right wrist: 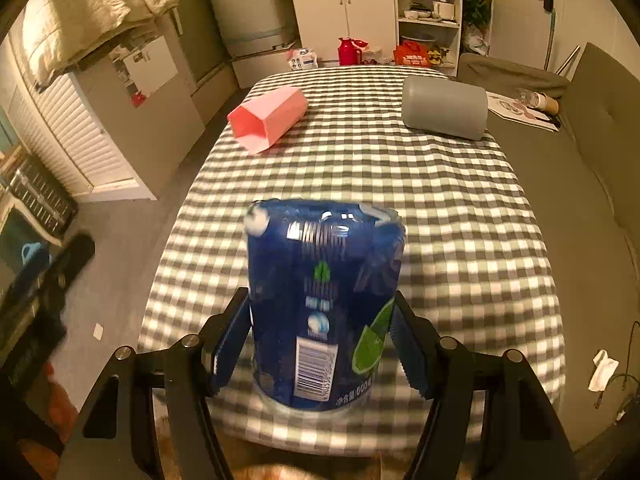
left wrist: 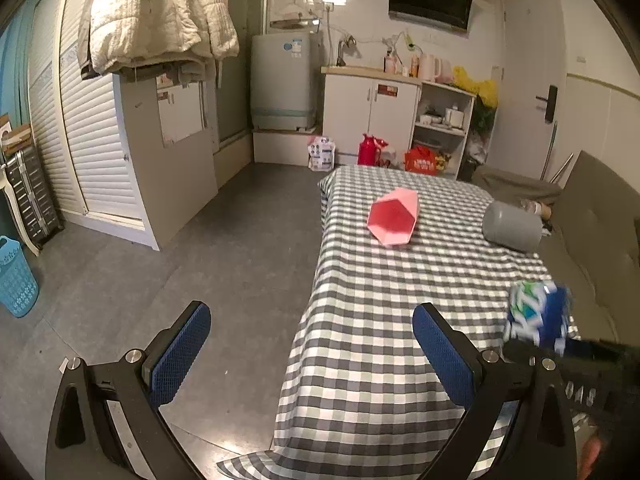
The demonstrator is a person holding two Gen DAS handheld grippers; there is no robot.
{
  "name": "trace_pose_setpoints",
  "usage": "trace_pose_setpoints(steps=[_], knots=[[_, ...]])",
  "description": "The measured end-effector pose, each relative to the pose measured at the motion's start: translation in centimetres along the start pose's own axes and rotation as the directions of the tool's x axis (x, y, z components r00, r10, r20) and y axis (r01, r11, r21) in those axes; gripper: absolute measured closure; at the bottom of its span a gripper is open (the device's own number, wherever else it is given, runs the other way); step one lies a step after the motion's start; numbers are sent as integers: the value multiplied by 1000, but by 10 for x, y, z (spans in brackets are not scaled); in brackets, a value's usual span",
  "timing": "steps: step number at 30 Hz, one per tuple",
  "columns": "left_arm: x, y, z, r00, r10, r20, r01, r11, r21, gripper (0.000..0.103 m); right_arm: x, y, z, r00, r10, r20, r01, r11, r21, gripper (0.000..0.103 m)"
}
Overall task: Flip cup upside down
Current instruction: 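Lift the blue bottle with the right gripper and tilt it over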
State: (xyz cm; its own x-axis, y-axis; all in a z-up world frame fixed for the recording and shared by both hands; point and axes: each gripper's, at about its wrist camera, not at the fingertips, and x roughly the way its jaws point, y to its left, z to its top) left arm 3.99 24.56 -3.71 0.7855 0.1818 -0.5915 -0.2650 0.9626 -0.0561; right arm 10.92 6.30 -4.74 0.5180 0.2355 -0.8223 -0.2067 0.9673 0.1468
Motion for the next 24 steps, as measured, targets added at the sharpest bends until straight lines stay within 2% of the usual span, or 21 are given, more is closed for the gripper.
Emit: trace_pose_setpoints(steps=[6, 12, 15, 16, 17, 19, 21, 24], knots=[[23, -6, -3, 999, 17, -40, -16, 1000, 26, 0, 29, -12, 12, 1000, 20, -7, -20, 999, 49, 36], [40, -14, -8, 997, 27, -74, -24, 999, 45, 0, 43, -15, 14, 1000, 13, -17, -12, 999, 38, 37], [38, -16, -9, 997, 22, -77, -18, 998, 54, 0, 44, -22, 12, 998, 56, -19, -54, 996, 72, 36], [36, -18, -8, 997, 22, -73, -17, 998, 59, 0, 43, -24, 12, 997, 68, -23, -66, 995, 80, 32], [33, -19, -7, 997, 22, -70, -18, 998, 63, 0, 39, -27, 11, 997, 74, -15, -73, 994, 86, 24], [27, -24, -4, 998, 17, -60, -13, 998, 65, 0, 22, -30, 11, 998, 56, 39, -59, 995, 81, 16], [18, -29, -1, 999, 0, -47, 3, 998, 62, 0, -6, -35, 8, 991, 38, 128, -47, 997, 68, 16], [2, -43, 1, 998, -49, -30, 50, 997, 55, 0, -44, -48, -5, 966, -45, 253, 27, 997, 76, 14]])
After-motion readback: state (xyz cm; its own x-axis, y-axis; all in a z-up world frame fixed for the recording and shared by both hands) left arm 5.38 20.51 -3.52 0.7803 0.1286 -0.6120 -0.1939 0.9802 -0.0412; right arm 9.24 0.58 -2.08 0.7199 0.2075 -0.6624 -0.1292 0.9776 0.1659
